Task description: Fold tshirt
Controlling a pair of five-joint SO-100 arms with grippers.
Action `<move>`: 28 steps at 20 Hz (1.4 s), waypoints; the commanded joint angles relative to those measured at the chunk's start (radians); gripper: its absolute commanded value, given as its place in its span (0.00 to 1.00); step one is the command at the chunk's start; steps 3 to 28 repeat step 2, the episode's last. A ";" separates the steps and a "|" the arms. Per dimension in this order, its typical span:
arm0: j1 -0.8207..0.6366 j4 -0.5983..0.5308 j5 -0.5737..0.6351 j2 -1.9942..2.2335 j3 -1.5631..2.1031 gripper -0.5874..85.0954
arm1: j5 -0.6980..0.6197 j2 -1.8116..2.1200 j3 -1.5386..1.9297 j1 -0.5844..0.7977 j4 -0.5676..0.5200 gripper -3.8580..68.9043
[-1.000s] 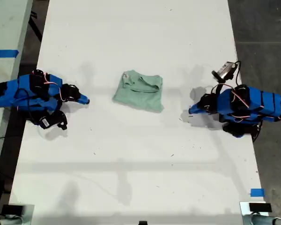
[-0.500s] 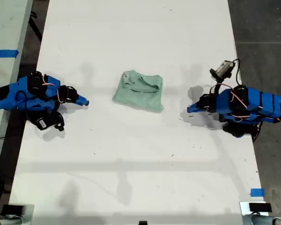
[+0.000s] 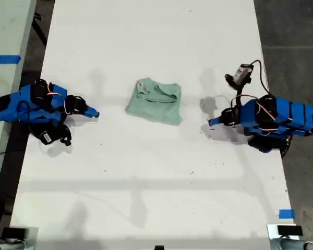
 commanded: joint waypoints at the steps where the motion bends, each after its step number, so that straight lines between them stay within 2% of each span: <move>1: 0.012 0.069 -0.008 0.000 -0.002 0.08 | -0.015 0.006 -0.012 0.011 -0.011 0.07; 28: 0.012 0.069 -0.008 0.000 -0.002 0.08 | -0.015 0.006 -0.012 0.011 -0.011 0.07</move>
